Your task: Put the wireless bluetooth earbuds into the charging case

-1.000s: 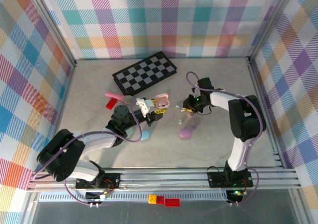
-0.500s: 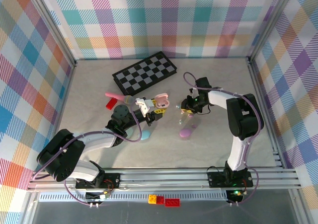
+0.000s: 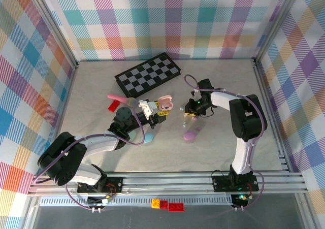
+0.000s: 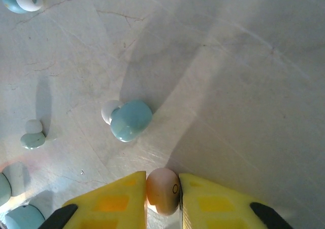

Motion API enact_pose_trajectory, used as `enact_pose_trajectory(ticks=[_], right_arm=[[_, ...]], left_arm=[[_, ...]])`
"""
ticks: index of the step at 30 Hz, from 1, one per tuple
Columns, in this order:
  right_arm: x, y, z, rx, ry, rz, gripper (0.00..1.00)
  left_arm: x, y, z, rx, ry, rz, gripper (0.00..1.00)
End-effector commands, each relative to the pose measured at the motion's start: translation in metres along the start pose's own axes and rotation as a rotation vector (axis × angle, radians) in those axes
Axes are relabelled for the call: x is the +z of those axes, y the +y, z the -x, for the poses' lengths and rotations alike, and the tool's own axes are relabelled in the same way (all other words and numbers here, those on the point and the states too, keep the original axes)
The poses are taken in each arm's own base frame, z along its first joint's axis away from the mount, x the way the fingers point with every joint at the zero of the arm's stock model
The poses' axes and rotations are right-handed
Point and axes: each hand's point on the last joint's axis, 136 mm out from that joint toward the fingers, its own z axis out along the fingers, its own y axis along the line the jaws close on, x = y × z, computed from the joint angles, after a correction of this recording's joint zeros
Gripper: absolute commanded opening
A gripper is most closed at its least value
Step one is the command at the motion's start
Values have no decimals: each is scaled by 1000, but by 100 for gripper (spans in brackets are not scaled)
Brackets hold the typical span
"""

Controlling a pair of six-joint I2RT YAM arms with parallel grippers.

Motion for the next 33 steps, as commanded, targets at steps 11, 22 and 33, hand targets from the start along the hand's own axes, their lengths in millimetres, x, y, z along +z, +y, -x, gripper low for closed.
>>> enact_pose_trajectory(ticks=[11,22,33], right_arm=[[-25,8,-1,-74,-87,-58,18],[-88,53,-18,-219,-249,-24,19],[-145,115,-47,-422,-306,-59,19]], left_arm=[[-7,5,4,15,-31,22,34],[1,10,-13,17,17,28,33],[10,17,-23,31,47,39,33]])
